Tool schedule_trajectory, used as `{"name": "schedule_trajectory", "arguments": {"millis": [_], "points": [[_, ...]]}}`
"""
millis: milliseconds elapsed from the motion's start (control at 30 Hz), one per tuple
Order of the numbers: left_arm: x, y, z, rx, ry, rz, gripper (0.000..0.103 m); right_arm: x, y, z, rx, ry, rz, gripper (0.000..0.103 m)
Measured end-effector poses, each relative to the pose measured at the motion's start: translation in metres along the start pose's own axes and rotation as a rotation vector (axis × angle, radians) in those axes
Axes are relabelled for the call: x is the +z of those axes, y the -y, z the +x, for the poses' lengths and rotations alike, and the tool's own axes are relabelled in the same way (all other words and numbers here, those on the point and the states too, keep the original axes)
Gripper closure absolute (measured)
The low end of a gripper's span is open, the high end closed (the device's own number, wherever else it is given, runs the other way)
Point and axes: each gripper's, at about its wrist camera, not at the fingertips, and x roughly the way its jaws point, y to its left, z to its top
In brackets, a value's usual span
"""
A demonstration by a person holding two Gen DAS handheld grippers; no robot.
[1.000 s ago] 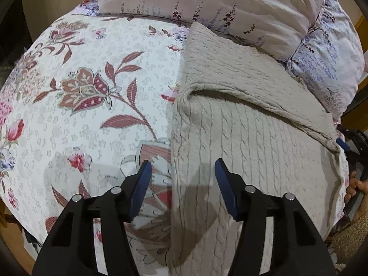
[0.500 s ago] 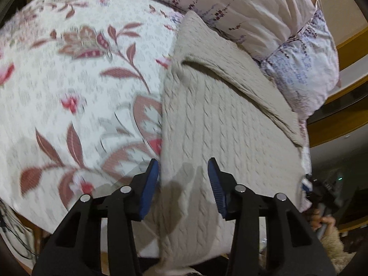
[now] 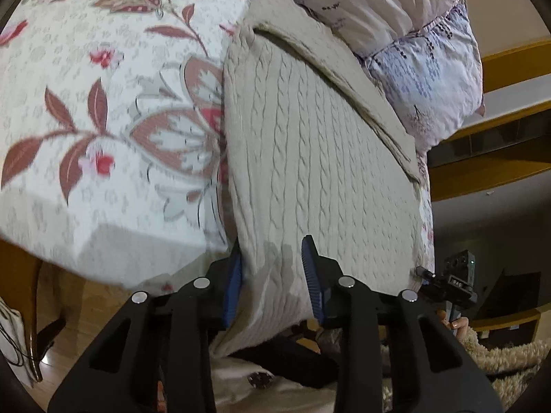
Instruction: Fold small clothes
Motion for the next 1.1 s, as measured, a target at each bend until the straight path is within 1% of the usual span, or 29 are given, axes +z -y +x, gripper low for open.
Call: {"name": "schedule_trajectory", "arguments": {"millis": [67,133,167,200,233,267,300,333,367,433,500,533,700,867,933,1100], "points": [[-0.006,0.001,0.001,0.003,-0.025,0.017,0.069,-0.007,-0.003,0.003,-0.002,-0.051,-0.020,0.078],[-0.010,0.003,0.003,0.009,-0.044,0.037,0.070,-0.014,-0.009,0.007,-0.027,-0.116,-0.058,0.078],[-0.012,0.004,0.004,0.008,-0.055,0.044,0.070,-0.015,-0.012,0.010,-0.039,-0.140,-0.073,0.079],[-0.014,0.006,0.005,0.007,-0.065,0.049,0.070,-0.017,-0.015,0.013,-0.059,-0.163,-0.096,0.085],[-0.015,0.007,0.006,0.007,-0.070,0.054,0.072,-0.018,-0.019,0.016,-0.074,-0.181,-0.116,0.088],[-0.016,0.008,0.006,0.009,-0.075,0.061,0.076,-0.020,-0.024,0.018,-0.082,-0.194,-0.141,0.093],[-0.015,0.010,0.007,0.013,-0.077,0.073,0.079,-0.019,-0.028,0.019,-0.077,-0.191,-0.156,0.094],[-0.015,0.011,0.006,0.013,-0.076,0.080,0.084,-0.018,-0.033,0.017,-0.068,-0.181,-0.173,0.094],[-0.013,0.012,0.005,0.013,-0.071,0.088,0.089,-0.015,-0.037,0.015,-0.061,-0.168,-0.189,0.094],[-0.009,0.015,0.001,0.016,-0.051,0.103,0.091,-0.012,-0.047,0.007,-0.056,-0.127,-0.230,0.095],[-0.001,0.018,-0.004,0.029,-0.017,0.119,0.093,-0.005,-0.054,0.003,-0.071,-0.089,-0.258,0.095],[0.003,0.018,-0.006,0.033,-0.002,0.121,0.094,-0.002,-0.055,-0.001,-0.078,-0.067,-0.267,0.095],[0.029,0.023,-0.021,0.050,0.090,0.136,0.095,0.015,-0.066,-0.024,-0.103,0.098,-0.309,0.095],[0.045,0.028,-0.026,0.030,0.119,0.155,0.095,0.033,-0.069,-0.045,-0.109,0.205,-0.333,0.095],[0.051,0.029,-0.026,0.038,0.135,0.161,0.095,0.039,-0.072,-0.052,-0.117,0.243,-0.343,0.095],[0.080,0.036,-0.028,0.008,0.219,0.125,0.095,0.054,-0.086,-0.052,-0.144,0.345,-0.349,0.095]]}}
